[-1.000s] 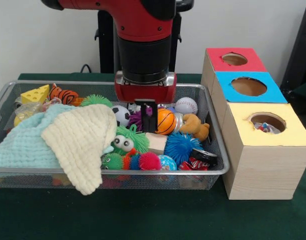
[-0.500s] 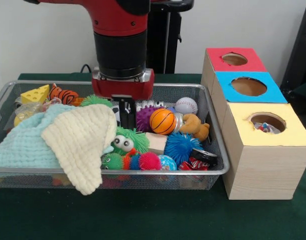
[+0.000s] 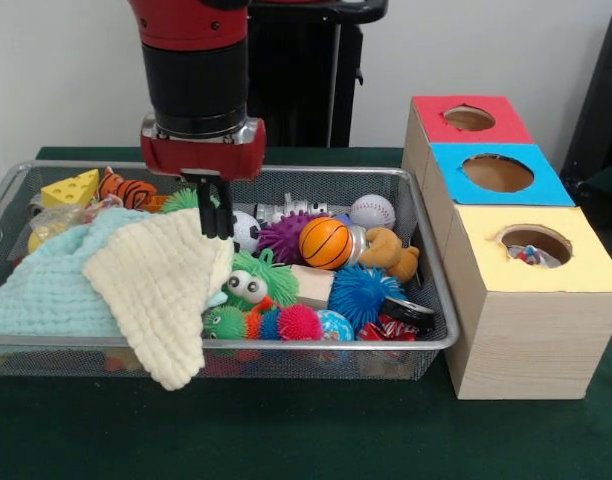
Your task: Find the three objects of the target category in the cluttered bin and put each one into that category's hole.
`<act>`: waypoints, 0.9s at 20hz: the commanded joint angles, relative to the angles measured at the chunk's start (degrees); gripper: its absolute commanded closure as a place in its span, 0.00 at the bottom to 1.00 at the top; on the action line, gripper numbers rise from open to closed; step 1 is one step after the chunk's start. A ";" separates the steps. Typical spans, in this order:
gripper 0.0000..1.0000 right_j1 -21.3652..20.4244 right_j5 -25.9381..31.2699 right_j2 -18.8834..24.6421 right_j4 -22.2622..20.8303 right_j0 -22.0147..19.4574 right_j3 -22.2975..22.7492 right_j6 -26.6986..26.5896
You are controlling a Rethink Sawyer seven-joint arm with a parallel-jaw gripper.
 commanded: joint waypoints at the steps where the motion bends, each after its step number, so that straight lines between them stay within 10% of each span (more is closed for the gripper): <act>1: 1.00 1.92 -2.54 4.37 -4.09 -2.13 7.48 -4.89; 18: 1.00 15.16 -6.80 6.47 -8.97 -3.74 0.47 -5.16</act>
